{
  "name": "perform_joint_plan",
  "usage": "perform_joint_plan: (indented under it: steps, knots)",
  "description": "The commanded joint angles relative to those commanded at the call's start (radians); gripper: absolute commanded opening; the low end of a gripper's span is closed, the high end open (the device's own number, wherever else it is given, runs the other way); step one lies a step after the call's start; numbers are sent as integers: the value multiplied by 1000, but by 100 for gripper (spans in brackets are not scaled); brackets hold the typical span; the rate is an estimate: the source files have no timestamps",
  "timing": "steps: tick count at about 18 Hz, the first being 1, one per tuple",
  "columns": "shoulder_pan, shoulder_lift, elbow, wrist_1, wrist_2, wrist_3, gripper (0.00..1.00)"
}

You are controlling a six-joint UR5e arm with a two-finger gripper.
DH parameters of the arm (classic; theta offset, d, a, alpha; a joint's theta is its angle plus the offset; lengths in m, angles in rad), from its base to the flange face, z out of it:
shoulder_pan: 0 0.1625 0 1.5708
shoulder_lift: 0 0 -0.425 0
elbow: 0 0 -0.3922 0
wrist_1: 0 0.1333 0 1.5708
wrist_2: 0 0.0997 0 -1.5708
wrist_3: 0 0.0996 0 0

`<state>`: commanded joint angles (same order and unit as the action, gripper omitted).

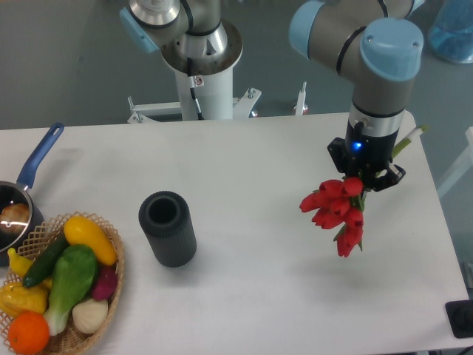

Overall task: Insert the flowers into the vase
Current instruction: 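Carry the red tulip bunch with the gripper over the black vase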

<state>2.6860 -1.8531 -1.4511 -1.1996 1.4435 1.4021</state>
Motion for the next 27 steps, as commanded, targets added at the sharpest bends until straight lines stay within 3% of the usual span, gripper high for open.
perform_joint_plan:
  steps: [4, 7, 14, 18, 21, 27]
  knots:
    - [0, 2, -2, -2, -14, -3, 5]
    - [3, 38, -35, 2, -47, 0, 4]
    - [15, 143, -113, 12, -363, -104, 4]
    - [21, 160, -155, 72, -692, -196, 4]
    - [17, 160, -179, 80, -940, -285, 4]
    - [3, 199, -202, 86, -1026, -331, 4]
